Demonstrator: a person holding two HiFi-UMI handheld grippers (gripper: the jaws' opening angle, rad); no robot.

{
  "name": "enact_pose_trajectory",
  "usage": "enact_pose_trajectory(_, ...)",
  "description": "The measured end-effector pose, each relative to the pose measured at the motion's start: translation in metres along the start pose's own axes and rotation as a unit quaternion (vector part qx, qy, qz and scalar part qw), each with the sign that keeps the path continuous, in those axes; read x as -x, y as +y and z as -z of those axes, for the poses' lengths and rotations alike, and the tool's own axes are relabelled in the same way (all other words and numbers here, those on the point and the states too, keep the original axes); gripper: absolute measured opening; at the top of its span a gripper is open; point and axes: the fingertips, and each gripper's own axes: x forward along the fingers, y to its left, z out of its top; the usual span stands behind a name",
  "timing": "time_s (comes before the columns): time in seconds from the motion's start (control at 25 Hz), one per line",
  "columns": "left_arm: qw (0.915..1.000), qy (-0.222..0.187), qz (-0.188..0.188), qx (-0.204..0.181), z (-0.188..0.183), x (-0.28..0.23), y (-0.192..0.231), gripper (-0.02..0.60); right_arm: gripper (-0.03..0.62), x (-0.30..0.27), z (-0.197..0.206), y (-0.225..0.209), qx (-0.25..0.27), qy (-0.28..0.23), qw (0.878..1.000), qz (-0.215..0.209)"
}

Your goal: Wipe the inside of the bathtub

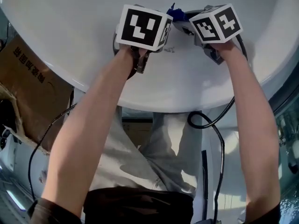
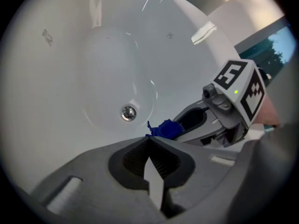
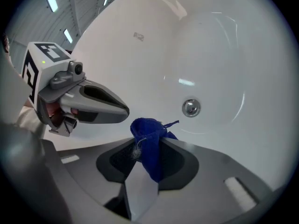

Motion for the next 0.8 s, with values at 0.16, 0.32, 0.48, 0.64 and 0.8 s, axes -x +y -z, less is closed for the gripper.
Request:
enact_pose_trajectory(0.16, 1.0000, 0.003, -0.005, 0.003, -0.001, -0.027, 0.011, 0.003, 0.126, -0.025, -0.005, -0.034, -0.003, 0.001, 1.000, 0.009)
enact_pose_trajectory(0.32, 0.9998, 0.004, 0.000, 0.018, -0.002, -0.053, 0.018, 0.003, 0.126, -0.047, -0.002, -0.064, -0.006, 0.010, 1.000, 0.027)
enact_pose_trajectory(0.48, 0.9991, 0.007, -0.002, 0.042, -0.002, -0.079, 0.032, 0.003, 0.126, -0.069, 0.003, -0.090, -0.004, 0.024, 0.999, 0.041)
enact_pose_trajectory(0.64, 0.9989, 0.017, -0.002, 0.044, 0.001, -0.090, 0.040, 0.003, 0.126, -0.082, -0.001, -0.100, -0.005, 0.027, 0.999, 0.030)
enact_pose_trajectory(0.8, 0.9983, 0.033, 0.001, 0.048, 0.014, -0.091, 0.034, 0.003, 0.126, -0.085, 0.014, -0.099, -0.005, 0.071, 0.997, 0.027)
